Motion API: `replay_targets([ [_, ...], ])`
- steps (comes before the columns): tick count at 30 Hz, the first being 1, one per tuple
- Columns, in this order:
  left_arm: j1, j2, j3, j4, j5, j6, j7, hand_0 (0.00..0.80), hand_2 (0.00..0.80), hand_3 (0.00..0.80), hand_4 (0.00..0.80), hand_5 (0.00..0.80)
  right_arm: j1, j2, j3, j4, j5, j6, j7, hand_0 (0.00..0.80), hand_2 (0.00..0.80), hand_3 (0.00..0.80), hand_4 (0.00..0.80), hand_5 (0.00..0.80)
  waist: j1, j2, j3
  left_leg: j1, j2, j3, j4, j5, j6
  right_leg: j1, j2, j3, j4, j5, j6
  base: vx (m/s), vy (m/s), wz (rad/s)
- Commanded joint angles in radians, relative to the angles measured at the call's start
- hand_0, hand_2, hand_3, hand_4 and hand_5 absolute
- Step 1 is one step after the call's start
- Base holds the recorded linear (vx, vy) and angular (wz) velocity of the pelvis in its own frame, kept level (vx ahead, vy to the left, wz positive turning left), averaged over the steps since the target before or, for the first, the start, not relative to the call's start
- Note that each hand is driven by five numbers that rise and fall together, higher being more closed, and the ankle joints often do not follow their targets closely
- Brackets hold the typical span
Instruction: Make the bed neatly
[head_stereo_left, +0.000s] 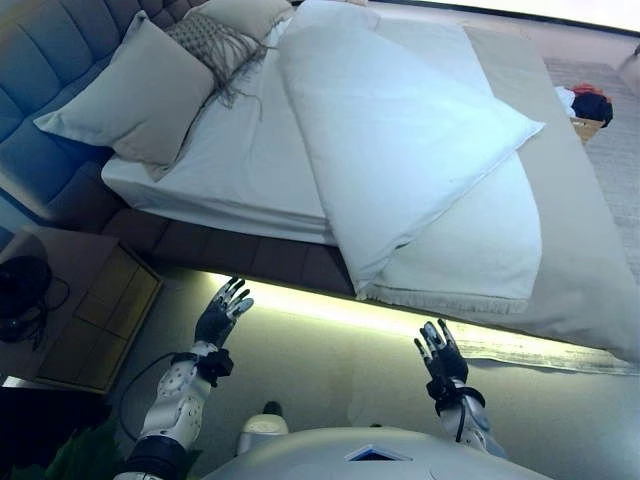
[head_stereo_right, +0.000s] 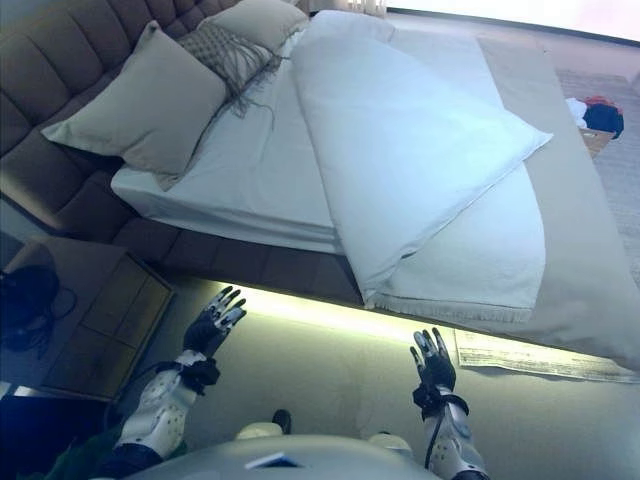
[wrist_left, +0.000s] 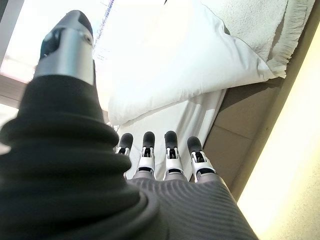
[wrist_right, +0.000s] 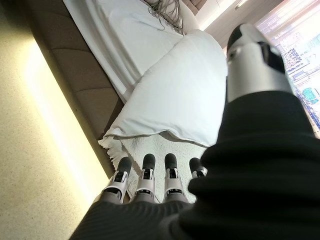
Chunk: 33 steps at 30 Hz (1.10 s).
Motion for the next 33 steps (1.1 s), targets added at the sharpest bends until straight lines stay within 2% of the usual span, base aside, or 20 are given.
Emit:
replay_targets([
  [1,-0.043,0.023,0.03,-0.057,-0.014,-0.04,0.02,0.0,0.0,0.0,0.0,0.0,-0.022,-0.024,-0.012,-0.07,0.011,-0.044,0.015,0.0,0.0,0.0,0.0,0.0,0.007,-0.011,0.0,0.024,-0.017,0.103,0.005,-0.038,0.053,-0.066,0.002,-0.012,0.004,0.059,0.008,0.0,0.0,0.0],
  [11,-0.038,0.015,0.047,-0.052,0.003,-0.078,0.054,0.0,0.0,0.0,0.0,0.0,-0.022,-0.021,-0.02,-0.059,0.002,-0.042,0.023,0.0,0.0,0.0,0.0,0.0,0.006,-0.013,0.008,0.034,-0.02,0.105,0.005,-0.043,0.057,-0.062,-0.008,-0.004,0.015,0.058,0.012,0.008,0.017,0.0],
  [17,-0.03,0.02,0.044,-0.049,0.017,-0.08,0.063,0.0,0.0,0.0,0.0,0.0,-0.011,-0.022,-0.029,-0.067,-0.001,-0.037,0.024,0.0,0.0,0.0,0.0,0.0,-0.003,-0.017,0.013,0.039,-0.027,0.111,0.019,-0.051,0.067,-0.071,-0.024,0.017,0.045,0.05,0.019,0.033,0.064,0.0],
  [24,-0.054,0.029,0.036,-0.049,0.0,-0.07,0.055,0.0,0.0,0.0,0.0,0.0,-0.02,-0.015,-0.041,-0.059,0.011,-0.039,0.035,0.0,0.0,0.0,0.0,0.0,-0.009,-0.017,0.027,0.033,-0.059,0.101,0.068,-0.083,0.102,-0.089,-0.073,0.053,0.112,0.045,0.035,0.037,0.105,0.01],
  [29,-0.06,0.04,0.041,-0.057,0.007,-0.052,0.052,0.0,0.0,0.0,0.0,0.0,-0.034,-0.003,-0.037,-0.068,0.009,-0.039,0.022,0.0,0.0,0.0,0.0,0.0,-0.002,-0.015,0.041,0.016,-0.097,0.086,0.119,-0.111,0.136,-0.123,-0.127,0.069,0.192,0.085,0.034,0.045,0.13,0.03],
  [33,-0.065,0.053,0.052,-0.057,0.014,-0.039,0.046,0.0,0.0,0.0,0.0,0.0,-0.025,0.009,-0.051,-0.063,0.009,-0.037,0.04,0.0,0.0,0.0,0.0,0.0,-0.002,-0.012,0.043,0.012,-0.118,0.069,0.107,-0.105,0.154,-0.157,-0.149,0.085,0.253,0.127,0.036,0.043,0.125,0.09],
])
